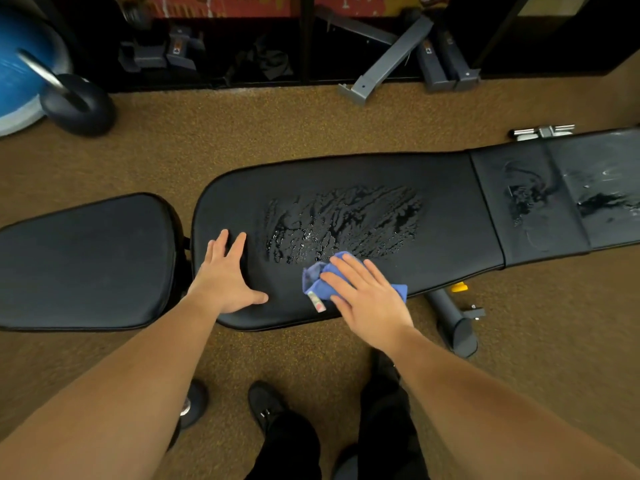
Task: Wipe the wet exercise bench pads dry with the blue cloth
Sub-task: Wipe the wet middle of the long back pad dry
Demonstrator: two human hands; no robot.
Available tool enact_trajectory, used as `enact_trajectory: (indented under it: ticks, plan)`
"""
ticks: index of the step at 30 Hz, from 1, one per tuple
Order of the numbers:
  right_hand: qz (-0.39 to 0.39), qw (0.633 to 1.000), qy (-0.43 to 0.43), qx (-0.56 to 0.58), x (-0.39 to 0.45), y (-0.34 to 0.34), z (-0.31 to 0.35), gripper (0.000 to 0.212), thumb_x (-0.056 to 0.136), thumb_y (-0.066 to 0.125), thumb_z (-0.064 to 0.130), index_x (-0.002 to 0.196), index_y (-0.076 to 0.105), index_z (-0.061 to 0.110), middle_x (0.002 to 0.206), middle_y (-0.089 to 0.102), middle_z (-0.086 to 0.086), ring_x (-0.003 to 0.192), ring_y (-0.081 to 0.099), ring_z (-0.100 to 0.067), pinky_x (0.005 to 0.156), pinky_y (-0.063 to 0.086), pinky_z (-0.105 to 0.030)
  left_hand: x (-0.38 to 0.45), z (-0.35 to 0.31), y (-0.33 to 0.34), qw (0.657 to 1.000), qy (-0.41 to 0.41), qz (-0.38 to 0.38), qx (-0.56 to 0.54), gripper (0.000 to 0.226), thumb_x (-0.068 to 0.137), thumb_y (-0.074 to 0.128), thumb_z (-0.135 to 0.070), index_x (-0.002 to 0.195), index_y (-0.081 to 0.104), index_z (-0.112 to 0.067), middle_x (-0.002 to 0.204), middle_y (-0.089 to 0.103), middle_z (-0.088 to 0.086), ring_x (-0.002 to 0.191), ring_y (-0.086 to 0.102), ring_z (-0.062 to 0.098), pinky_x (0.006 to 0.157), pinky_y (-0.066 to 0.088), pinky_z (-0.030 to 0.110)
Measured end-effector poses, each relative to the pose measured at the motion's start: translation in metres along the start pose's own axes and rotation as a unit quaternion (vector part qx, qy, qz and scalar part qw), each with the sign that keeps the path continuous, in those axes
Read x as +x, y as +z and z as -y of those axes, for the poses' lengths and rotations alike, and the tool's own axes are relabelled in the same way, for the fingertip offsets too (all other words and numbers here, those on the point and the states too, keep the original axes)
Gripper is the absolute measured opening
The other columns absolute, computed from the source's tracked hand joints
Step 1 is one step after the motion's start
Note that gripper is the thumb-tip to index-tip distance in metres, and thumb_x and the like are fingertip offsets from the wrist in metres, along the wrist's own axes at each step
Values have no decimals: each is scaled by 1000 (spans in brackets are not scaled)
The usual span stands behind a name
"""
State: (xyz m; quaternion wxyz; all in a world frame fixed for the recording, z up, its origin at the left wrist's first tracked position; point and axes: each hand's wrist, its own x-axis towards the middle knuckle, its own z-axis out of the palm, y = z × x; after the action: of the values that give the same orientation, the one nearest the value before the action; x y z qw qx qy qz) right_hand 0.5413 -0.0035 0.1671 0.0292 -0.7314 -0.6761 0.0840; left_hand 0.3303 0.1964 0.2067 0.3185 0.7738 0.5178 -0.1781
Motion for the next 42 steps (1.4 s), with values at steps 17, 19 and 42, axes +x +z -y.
enact_trajectory:
  ticks: [17, 19, 42]
  plan:
    - [-45, 988, 128, 72, -44, -37, -115, 44, 100, 38, 30, 141, 51, 20, 151, 47, -4, 142, 41, -24, 112, 38, -48, -1, -10, 0, 1000, -9, -8, 17, 134, 64, 90, -44, 159, -4, -30, 166, -14, -2, 153, -13, 26, 123, 12, 53]
    - [-55, 984, 133, 104, -48, -41, -131, 42, 98, 44, 24, 139, 53, 20, 149, 49, -5, 136, 46, -27, 107, 43, -51, -2, -19, 2, 999, -2, -29, 28, 134, 63, 88, -48, 159, -5, -33, 167, -11, -1, 153, -10, 27, 123, 9, 55]
    - [-25, 995, 85, 45, 81, -72, -251, 52, 103, 47, 37, 150, 41, 16, 161, 32, -2, 151, 22, -22, 123, 12, -43, 80, -228, 14, 972, 152, 24, 179, 158, 40, 83, -73, 153, -22, -39, 161, -33, -1, 148, -28, 33, 121, -1, 61]
